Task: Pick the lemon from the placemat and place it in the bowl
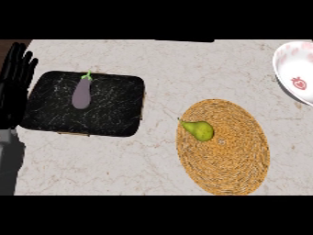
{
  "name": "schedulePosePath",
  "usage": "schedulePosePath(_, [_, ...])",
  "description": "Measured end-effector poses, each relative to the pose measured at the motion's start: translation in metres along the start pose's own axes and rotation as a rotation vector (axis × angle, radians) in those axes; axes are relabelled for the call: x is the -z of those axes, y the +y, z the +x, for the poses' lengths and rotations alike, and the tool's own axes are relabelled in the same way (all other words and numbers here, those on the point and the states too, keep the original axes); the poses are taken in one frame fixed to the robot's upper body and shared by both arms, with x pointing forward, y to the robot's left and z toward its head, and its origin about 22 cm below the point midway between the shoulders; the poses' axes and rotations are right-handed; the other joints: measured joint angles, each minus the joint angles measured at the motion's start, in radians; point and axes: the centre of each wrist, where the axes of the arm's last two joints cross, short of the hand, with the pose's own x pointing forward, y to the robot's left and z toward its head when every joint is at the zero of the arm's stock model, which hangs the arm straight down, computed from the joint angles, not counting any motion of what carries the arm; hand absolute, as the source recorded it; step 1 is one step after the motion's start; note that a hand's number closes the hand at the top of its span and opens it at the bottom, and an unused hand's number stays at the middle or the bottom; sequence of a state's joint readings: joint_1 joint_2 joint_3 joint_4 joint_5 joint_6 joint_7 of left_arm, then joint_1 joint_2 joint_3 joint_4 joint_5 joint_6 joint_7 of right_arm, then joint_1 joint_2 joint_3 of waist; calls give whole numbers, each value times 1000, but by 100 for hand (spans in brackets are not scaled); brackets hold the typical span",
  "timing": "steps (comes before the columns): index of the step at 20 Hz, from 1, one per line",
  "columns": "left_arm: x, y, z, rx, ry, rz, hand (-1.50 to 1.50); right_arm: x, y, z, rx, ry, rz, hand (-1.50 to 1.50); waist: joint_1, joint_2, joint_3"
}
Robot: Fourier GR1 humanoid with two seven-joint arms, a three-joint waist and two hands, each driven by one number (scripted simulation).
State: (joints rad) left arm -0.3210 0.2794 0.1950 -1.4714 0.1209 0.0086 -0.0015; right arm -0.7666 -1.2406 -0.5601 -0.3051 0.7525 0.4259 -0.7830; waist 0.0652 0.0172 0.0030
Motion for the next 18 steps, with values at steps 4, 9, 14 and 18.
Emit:
schedulePosePath(4, [-3,4,-2,-1,2,-1,0,30,20,15,2,-10,78,150,0,-2,-1])
schedulePosePath(9, [-3,4,-4,0,6,10,0,66,52,36,25,-28,169,150,-8,-2,-1])
schedulePosePath(14, [-2,6,-6,4,5,15,0,91,99,45,41,-39,251,150,-16,-1,-1])
schedulePosePath(18, [-2,4,-7,8,-2,14,0,101,133,48,4,-25,269,150,-15,1,0])
